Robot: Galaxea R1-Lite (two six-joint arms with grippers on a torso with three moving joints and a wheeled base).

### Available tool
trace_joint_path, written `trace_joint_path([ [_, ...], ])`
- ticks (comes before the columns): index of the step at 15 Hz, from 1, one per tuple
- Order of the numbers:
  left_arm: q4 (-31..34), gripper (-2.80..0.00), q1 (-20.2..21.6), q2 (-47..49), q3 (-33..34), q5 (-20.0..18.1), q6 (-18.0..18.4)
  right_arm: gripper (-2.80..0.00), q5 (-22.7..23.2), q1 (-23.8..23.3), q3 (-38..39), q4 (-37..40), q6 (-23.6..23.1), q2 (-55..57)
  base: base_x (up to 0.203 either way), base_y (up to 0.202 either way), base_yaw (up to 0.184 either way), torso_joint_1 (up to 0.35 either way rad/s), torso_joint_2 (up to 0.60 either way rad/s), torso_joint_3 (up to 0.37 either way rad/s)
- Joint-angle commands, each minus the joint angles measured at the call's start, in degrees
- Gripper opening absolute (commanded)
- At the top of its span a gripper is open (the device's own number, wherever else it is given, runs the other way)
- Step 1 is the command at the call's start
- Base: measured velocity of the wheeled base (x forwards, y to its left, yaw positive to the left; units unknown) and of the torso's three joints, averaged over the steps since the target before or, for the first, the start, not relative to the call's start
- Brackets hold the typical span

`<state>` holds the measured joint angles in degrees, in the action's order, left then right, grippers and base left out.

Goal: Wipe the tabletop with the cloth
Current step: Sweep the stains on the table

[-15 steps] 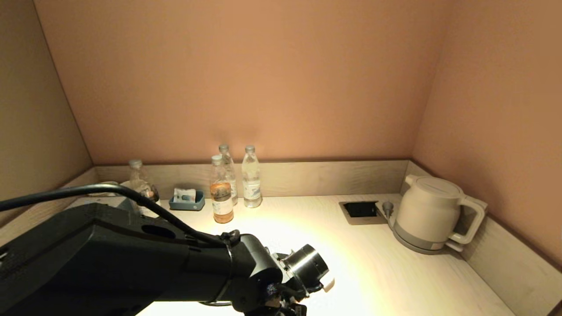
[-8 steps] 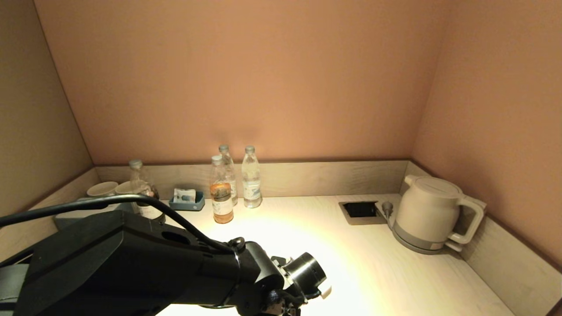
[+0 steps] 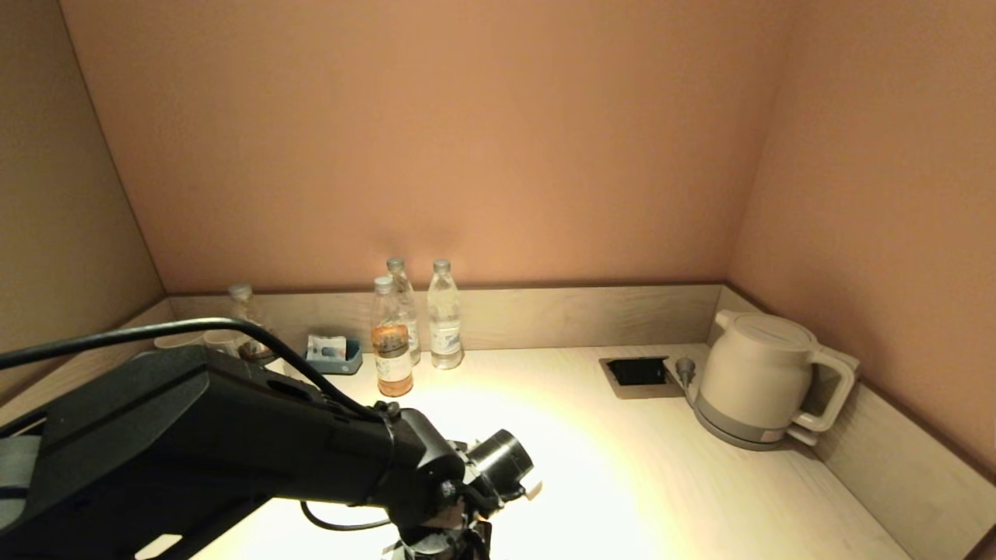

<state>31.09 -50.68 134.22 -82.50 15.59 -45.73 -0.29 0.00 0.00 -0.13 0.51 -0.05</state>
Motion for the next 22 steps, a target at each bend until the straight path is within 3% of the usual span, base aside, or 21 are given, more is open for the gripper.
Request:
trace_joint_path([
  [1, 0.2, -2.80, 1.7, -0.9, 1.8, 0.1, -0.2, -2.80, 0.0, 0.0, 0.0, 0.0, 0.0, 0.0, 0.000, 0.000, 0.000, 0.000, 0.00, 0.000],
  [5, -2.3, -2.80, 6.2, -5.0, 7.8, 0.1, -0.2, -2.80, 0.0, 0.0, 0.0, 0.0, 0.0, 0.0, 0.000, 0.000, 0.000, 0.000, 0.00, 0.000],
  [10, -6.1, -2.80, 11.2, -3.4, 5.0, -0.3, 2.7, -2.80, 0.0, 0.0, 0.0, 0.0, 0.0, 0.0, 0.000, 0.000, 0.000, 0.000, 0.00, 0.000],
  [14, -6.8, -2.80, 14.9, 2.3, -5.3, -0.6, 8.2, -2.80, 0.0, 0.0, 0.0, 0.0, -0.1, 0.0, 0.000, 0.000, 0.000, 0.000, 0.00, 0.000],
  [22, -6.4, -2.80, 16.0, 10.5, -19.1, -0.9, 12.8, -2.80, 0.0, 0.0, 0.0, 0.0, -0.1, 0.0, 0.000, 0.000, 0.000, 0.000, 0.00, 0.000],
])
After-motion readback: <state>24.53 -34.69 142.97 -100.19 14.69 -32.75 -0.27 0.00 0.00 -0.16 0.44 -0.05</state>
